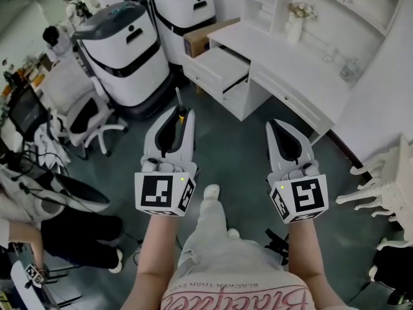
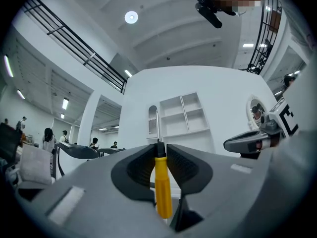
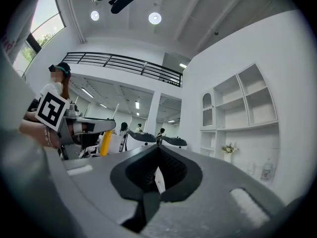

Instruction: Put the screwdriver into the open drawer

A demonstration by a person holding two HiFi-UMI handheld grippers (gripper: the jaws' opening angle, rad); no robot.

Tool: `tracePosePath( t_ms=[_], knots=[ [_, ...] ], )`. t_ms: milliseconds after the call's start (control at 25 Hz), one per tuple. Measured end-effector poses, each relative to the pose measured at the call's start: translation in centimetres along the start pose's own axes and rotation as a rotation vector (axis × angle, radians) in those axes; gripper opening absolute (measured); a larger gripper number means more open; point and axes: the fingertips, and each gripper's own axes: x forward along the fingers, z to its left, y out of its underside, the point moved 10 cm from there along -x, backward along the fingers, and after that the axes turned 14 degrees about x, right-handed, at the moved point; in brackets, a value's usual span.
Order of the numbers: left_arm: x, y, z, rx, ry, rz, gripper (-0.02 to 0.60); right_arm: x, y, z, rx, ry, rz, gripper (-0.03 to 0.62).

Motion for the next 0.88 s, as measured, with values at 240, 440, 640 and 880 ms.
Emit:
tracePosePath(
  t_ms=[240, 440, 640, 880],
  knots=[
    [4.8, 2.6, 2.6, -0.015, 0.007, -0.003, 0.092, 5.1, 0.6, -1.4, -0.019, 0.014, 0.014, 0.002],
    [10.6, 5.7, 5.5, -0.022, 0.021, -0.014, 0.092, 11.4, 1.3, -3.2, -0.020, 0.018, 0.026, 0.002],
    [15.9, 8.3, 9.2, -0.032, 0.029, -0.003, 0.092, 17.9, 1.8, -4.6, -0.013, 0.024, 0.041, 0.002],
    [21.3, 10.9, 13.4, -0.043, 0.047, -0.017, 0.092, 24.8, 1.7, -5.8, -0.021, 0.062, 0.031, 0.002]
  ],
)
